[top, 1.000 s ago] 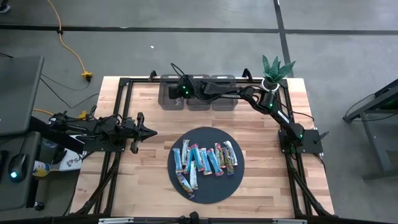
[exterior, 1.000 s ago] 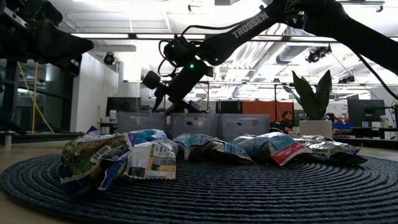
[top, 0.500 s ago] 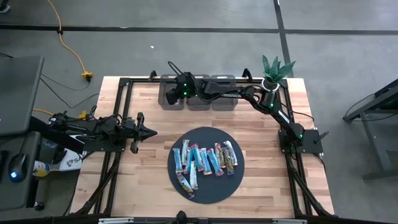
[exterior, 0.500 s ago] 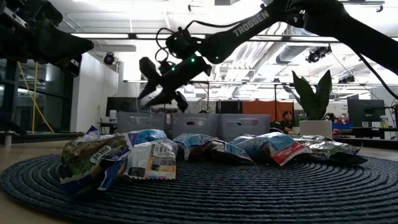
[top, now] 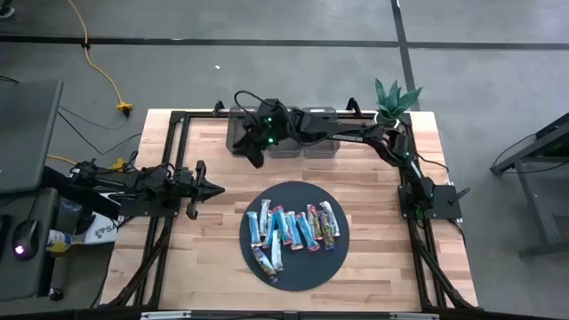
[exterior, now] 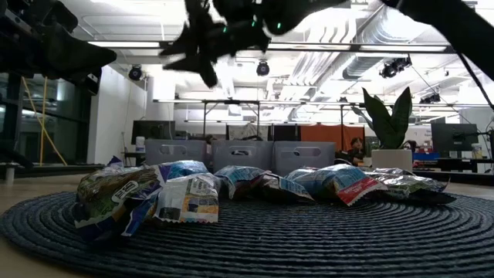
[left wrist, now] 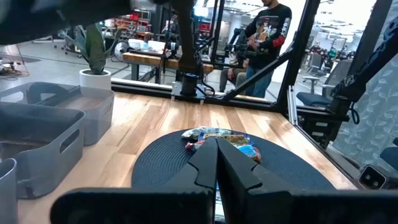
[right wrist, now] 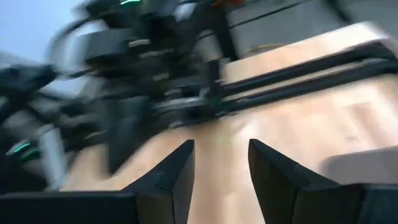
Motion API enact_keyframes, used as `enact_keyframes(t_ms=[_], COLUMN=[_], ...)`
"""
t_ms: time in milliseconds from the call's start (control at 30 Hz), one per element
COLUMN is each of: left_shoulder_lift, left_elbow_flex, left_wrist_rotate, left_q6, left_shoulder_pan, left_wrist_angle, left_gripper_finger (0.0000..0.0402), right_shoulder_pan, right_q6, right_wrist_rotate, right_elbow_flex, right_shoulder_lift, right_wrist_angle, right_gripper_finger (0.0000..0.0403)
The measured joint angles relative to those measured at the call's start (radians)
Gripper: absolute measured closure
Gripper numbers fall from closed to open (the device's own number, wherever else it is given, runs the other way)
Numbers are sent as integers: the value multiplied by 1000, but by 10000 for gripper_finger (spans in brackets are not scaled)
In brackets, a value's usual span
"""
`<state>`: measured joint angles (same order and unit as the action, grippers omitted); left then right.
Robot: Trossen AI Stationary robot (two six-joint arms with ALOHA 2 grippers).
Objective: Pick and place Granola Bars by type
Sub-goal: Put the blue granola bar into the left black bin
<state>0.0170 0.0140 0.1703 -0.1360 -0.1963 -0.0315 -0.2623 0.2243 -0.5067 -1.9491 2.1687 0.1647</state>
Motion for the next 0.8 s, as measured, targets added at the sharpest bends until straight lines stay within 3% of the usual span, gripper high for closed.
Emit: enact_keyframes(t_ms=[200,533,633,800], left_shoulder_lift=[0,0,0,0], left_elbow_flex=[0,0,0,0], left_wrist_rotate=[-1,-3,-3,-3], left_q6=[0,0,0,0], left_shoulder_pan=[0,0,0,0], left_wrist_angle=[1,1,1,1], left_gripper_finger=[400,400,400,400], right_shoulder_pan=[70,223,279,373], right_q6=[8,113,123,176], right_wrist_rotate=[-152,-153,-117,30], right_elbow_flex=[-1,-1,0,0], right_shoulder_lift=[-89,-136,-136,-136], right_wrist_angle=[156,411,491,593], right_gripper_finger=[269,269,269,269])
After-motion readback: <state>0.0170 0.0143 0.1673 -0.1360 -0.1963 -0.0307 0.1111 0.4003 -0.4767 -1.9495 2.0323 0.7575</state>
